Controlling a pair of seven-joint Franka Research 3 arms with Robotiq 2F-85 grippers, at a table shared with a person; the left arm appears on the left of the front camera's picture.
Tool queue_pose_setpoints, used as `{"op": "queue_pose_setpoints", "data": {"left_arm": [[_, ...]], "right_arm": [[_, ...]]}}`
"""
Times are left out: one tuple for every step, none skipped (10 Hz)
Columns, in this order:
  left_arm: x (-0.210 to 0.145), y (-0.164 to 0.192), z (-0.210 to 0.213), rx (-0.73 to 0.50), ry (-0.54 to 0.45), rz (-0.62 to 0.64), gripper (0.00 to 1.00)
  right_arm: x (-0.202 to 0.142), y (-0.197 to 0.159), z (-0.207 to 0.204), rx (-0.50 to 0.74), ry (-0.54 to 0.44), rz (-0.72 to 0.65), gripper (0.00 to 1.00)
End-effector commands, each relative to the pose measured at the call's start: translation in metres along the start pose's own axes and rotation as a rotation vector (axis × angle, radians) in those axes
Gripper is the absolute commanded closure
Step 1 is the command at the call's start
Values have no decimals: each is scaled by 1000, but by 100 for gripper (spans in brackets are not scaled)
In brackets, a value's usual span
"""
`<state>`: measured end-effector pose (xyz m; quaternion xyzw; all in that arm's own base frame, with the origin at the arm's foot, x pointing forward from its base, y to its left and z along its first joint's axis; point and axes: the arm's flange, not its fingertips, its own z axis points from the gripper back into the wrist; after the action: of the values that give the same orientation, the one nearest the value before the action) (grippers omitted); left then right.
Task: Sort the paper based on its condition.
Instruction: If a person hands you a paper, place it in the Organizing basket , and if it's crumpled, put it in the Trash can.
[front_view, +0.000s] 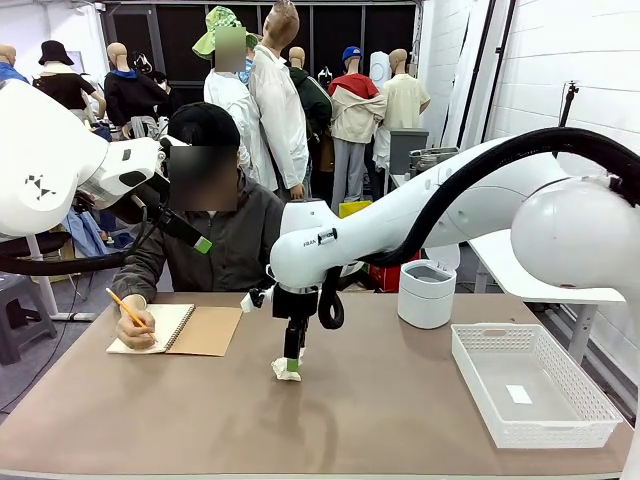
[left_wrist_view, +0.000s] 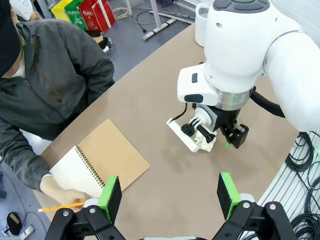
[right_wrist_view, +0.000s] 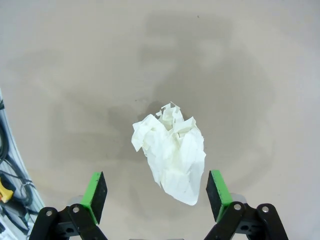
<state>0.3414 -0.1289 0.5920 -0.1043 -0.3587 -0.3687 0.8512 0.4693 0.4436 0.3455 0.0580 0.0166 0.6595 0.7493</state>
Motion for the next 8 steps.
{"op": "queue_pose_setpoints", "data": {"left_arm": [[1,2,1,-5,3,3,0],[1,2,1,-5,3,3,0],[1,2,1,-5,3,3,0],[1,2,1,-5,3,3,0],[1,2,1,-5,3,3,0],[1,2,1,-5,3,3,0],[1,2,1,-5,3,3,0],[1,2,1,-5,3,3,0]], "right_arm": [[9,-4,1,-17,21,12,0],[11,-5,1,-25,18,20,0],[13,-6,0,-32,17,28,0],[14,-8,-2,-32,20,34,0],[15,-11,-5,-40,27,47,0],[15,-13,-5,-49,29,64,0],[16,-14,-7,-45,33,76,0],[17,-16,-8,-42,35,81,0]]}}
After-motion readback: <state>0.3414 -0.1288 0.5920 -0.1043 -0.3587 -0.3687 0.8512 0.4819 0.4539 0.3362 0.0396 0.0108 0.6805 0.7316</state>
